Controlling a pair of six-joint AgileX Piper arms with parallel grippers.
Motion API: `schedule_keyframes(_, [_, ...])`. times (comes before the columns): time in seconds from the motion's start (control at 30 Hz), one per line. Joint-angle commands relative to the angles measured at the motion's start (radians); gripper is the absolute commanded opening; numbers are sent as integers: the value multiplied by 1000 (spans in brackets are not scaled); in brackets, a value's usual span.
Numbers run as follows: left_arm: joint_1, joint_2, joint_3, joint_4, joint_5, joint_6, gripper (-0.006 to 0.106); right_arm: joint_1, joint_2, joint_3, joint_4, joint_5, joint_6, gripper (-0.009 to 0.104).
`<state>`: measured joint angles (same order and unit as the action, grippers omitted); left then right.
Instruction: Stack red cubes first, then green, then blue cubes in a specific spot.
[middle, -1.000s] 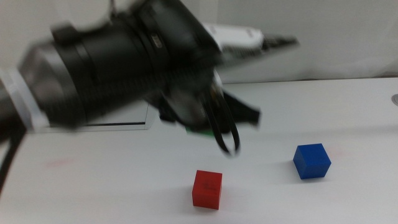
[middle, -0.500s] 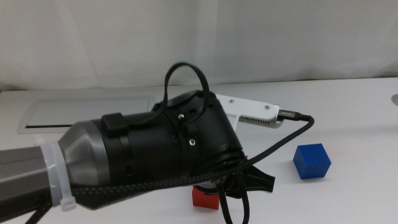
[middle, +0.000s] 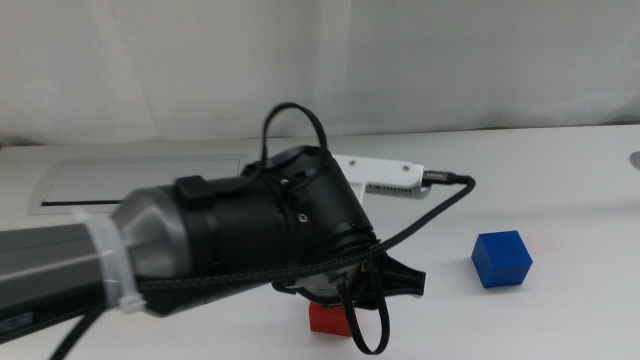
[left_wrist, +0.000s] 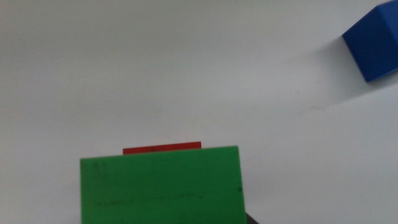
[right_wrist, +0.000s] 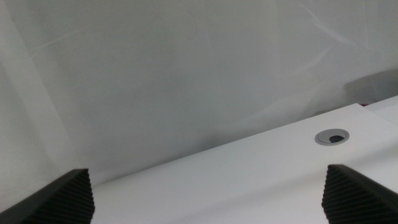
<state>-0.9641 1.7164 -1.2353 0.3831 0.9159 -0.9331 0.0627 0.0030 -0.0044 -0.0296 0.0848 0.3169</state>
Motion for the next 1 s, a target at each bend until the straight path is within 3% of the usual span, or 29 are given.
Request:
schedule_keyframes(0.0, [3,18,3,-6,-7,-22,-3,-3,-33,17,1,-12,-2,103])
schedule_keyframes(0.97, [26,137,3,-2,-45,-18,-3,-3,-33,17,1,-16,-2,103])
